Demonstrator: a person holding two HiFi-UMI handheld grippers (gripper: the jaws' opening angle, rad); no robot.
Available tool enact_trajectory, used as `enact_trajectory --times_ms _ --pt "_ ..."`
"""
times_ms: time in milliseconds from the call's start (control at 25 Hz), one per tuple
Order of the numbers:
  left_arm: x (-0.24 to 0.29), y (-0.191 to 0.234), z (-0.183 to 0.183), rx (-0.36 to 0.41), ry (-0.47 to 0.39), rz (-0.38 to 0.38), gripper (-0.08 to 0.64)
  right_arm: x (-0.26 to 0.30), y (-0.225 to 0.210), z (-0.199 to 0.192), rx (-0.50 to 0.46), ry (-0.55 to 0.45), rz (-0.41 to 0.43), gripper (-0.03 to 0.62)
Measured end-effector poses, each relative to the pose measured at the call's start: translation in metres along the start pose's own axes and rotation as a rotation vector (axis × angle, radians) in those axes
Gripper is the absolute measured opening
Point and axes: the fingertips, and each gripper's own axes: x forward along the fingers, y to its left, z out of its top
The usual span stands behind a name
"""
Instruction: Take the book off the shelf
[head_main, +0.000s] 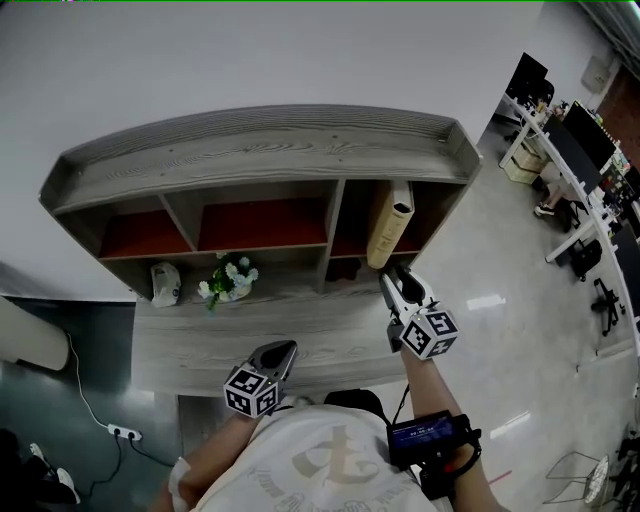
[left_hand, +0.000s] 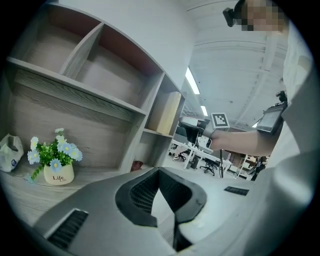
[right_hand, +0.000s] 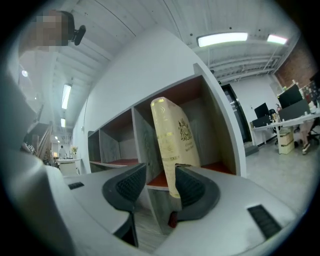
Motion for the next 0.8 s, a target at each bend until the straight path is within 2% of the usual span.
enact_trajectory --times_ms 320,560,800 --pt "-0.006 0.013 -0.001 -0.019 -0.015 0.039 0.002 0.033 -0.009 0.013 -0.062 0.012 -0.139 0.327" --pt "-0.011 0.026 -0.002 -0.036 -0.017 0.067 0.002 0.059 -0.016 0.012 -0.1 0.052 -0.234 0.327" --pt "-0.011 0.036 0.001 -0.036 -0.017 0.08 0.002 0.077 -0.027 0.01 -0.092 0.064 -0.312 0.327"
